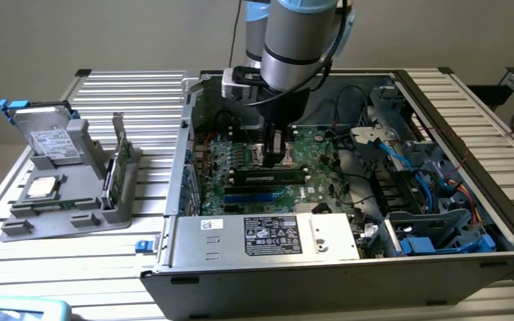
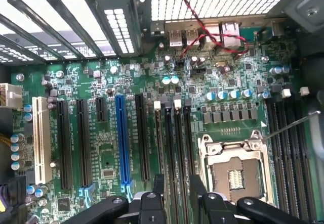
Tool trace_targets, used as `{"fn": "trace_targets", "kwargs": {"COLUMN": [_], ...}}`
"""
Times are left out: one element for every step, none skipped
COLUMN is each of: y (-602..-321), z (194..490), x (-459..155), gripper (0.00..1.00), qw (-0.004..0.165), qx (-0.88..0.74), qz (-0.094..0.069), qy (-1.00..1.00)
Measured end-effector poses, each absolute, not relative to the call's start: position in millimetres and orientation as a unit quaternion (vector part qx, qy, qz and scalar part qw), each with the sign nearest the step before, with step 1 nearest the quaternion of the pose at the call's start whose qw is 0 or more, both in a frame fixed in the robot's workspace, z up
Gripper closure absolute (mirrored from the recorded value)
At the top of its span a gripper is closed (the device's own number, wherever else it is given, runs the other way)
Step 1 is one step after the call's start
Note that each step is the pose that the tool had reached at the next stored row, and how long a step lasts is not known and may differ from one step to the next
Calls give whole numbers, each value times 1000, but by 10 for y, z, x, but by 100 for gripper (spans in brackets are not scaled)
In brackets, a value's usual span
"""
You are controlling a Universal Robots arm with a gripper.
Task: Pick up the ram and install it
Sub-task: 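Insert the ram into the slot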
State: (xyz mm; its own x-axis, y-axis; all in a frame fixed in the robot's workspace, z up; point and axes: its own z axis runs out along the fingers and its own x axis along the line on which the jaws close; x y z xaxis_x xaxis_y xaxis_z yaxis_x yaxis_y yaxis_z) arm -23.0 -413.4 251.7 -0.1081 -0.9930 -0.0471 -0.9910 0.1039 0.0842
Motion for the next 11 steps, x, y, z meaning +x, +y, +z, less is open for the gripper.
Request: {"fn": "trace_targets", "kwargs": {"y": [-4125, -4116, -4107, -4098, -4087, -4072, -4062, -4057, -4054, -4053, -4050], "z": [2551, 2586, 2618, 2644, 2668, 2692, 2718, 2746, 2765, 2777, 2781], "x": [-230, -230, -229, -227, -226, -225, -225, -224, -223, -222, -220], "gripper": [66, 66, 66, 66, 66, 66, 66, 66, 66, 66, 66], "qw": [11, 11, 11, 11, 11, 11, 11, 11, 11, 11, 11], "qx": [668, 668, 668, 669, 669, 670, 671, 673, 675, 677, 680], "qz": [-47, -47, -47, -47, -47, -47, -47, -47, -47, -47, -47], "qy": [-743, -743, -743, -742, -741, -741, -740, -738, -736, -734, -732]}}
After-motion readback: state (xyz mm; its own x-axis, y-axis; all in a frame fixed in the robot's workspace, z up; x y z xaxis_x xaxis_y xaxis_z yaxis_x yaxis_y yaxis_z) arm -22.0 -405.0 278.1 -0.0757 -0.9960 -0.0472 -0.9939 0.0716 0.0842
